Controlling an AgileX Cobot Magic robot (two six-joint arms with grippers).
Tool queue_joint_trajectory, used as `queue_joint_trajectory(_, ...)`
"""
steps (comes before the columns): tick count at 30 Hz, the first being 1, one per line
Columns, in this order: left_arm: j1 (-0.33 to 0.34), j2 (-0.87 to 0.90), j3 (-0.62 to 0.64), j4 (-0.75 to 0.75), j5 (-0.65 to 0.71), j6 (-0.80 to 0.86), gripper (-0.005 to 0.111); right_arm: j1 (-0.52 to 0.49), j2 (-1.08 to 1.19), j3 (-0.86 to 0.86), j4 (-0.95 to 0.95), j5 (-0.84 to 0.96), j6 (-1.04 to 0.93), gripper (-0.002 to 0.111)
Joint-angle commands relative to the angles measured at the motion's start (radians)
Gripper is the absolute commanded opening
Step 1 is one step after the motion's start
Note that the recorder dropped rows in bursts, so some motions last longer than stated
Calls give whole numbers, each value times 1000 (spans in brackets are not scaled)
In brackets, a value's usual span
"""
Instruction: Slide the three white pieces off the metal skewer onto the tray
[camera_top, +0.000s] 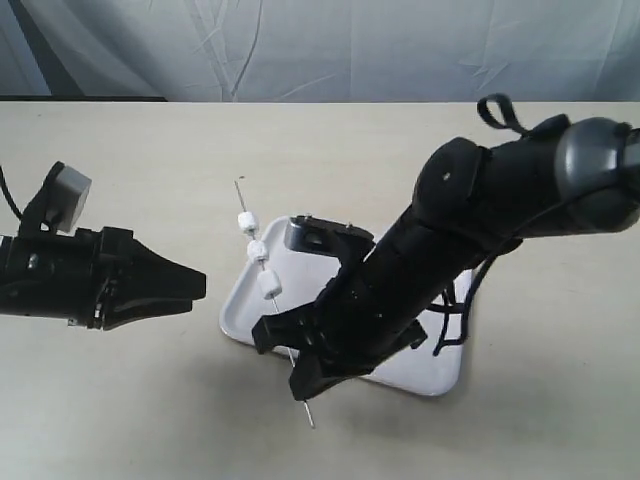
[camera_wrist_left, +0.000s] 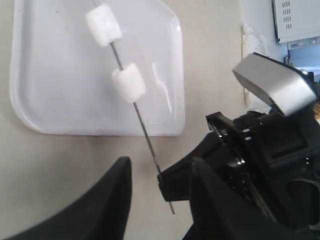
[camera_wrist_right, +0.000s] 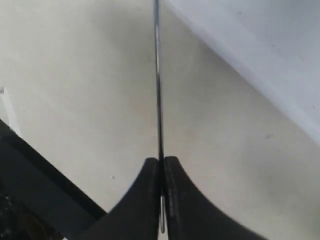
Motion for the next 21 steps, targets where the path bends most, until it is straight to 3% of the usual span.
queue_joint_trajectory(1,-2,-2,3,-126,-17,-28,38,4,-139,-1,-201,138,107,-1)
queue_joint_trajectory(7,-22,0,-1,-298,-69,-25,38,4,-316,81,-258,203,151,-1)
queue_joint_trajectory(9,-88,25,-19,-336,-33,-17,38,4,-381,139,-245,210,151,-1)
queue_joint_trajectory(13,-224,101,-79,-432,-94,-3,38,2,-464,183,-245,196,149,-1)
queue_joint_trajectory(21,-258,108,-91,-431,-47,-3,38,2,-476,183,-243,196,149,-1)
